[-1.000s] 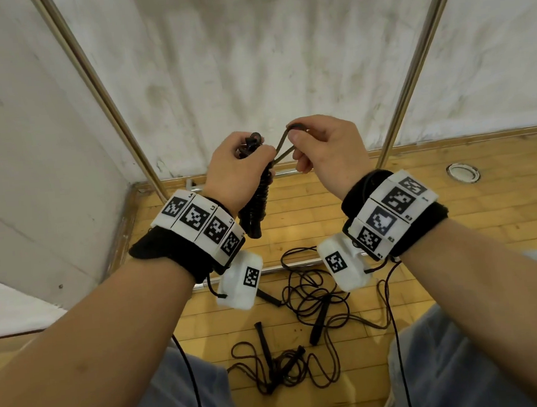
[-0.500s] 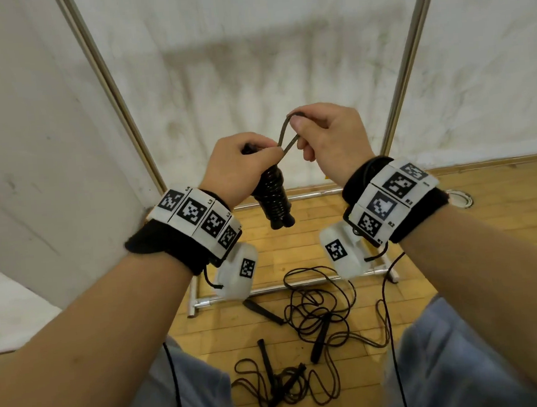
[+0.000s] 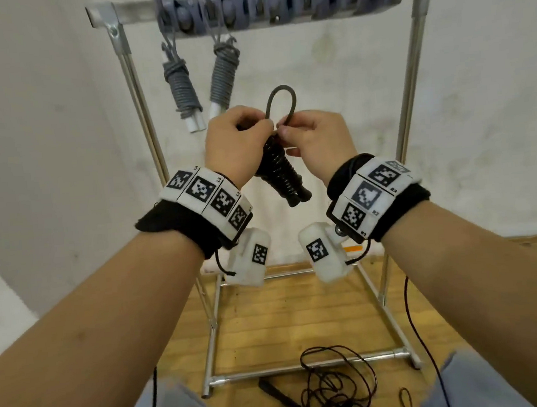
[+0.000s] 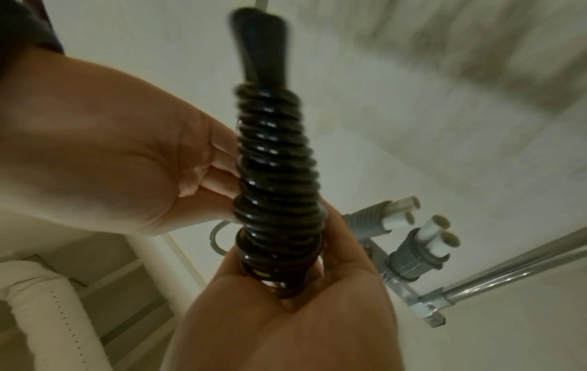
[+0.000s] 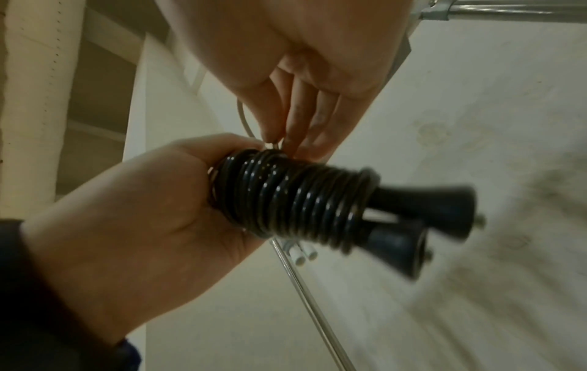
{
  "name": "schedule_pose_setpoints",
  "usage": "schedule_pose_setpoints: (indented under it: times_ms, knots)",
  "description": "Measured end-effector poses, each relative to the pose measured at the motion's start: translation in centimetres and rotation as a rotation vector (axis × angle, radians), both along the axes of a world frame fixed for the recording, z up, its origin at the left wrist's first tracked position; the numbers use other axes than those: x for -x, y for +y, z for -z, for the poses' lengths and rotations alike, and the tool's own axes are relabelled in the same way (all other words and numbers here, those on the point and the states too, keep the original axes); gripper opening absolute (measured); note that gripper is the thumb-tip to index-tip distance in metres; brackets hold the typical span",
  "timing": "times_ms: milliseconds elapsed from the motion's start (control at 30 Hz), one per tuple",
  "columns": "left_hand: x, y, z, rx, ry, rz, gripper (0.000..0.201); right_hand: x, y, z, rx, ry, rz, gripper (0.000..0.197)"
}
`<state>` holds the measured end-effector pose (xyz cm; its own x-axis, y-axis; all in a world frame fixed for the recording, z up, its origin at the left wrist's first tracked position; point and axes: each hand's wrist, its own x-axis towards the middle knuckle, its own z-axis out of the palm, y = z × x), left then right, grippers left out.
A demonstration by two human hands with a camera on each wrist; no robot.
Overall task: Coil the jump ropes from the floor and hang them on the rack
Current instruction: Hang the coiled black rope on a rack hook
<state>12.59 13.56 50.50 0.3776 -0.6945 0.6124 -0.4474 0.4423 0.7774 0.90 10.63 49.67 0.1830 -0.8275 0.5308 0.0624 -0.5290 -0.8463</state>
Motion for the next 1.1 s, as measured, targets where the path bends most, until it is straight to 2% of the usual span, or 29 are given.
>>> schedule_pose_setpoints:
  times_ms: [100, 200, 367, 500, 600, 733, 833, 933, 1033, 1100]
  knots:
    - [-0.4, -0.8, -3.1, 0.044, 0.015, 0.003, 0.013, -0.5, -0.5, -3.1, 0.019, -0.067, -0.002, 0.019]
    - [-0.6, -2.1, -5.9, 0.091, -0.006, -0.029, 0.011, -1.0, -1.7, -6.1, 0.038, -0.082, 0.063, 0.015]
    - [-1.1, -5.1, -9.9, 0.132, -0.079, -0.115, 0.007, -1.9, -5.2, -10.4, 0.065, -0.018, 0.158, 0.012]
    - [-1.9, -8.1, -12.2, 0.137, -0.114, -0.186, 0.011, -2.7, -8.3, -13.2, 0.064, 0.044, 0.153, 0.02]
    - [-2.6, -10.4, -13.7, 0.103, -0.104, -0.191, 0.009, -3.2, -10.5, -14.7, -0.004, 0.027, 0.087, 0.02]
    - [-3.2, -13.0, -15.1, 0.092, -0.125, -0.228, 0.014, -3.8, -13.2, -16.2, -0.011, 0.032, 0.087, 0.025]
    - [-3.6, -14.7, -15.7, 0.105, -0.169, -0.286, 0.016, -4.1, -15.2, -16.8, 0.019, 0.115, 0.121, 0.026]
    - [-3.8, -15.8, -15.5, 0.06, -0.252, -0.331, 0.022, -4.4, -16.1, -16.6, -0.039, 0.167, 0.094, 0.024]
    - [-4.0, -16.4, -14.8, 0.04, -0.353, -0.36, 0.015, -4.7, -16.5, -15.6, -0.057, 0.155, 0.07, 0.021]
    - [-4.1, -16.5, -14.5, 0.059, -0.414, -0.387, 0.017, -4.7, -16.6, -14.8, -0.025, 0.147, 0.092, 0.021]
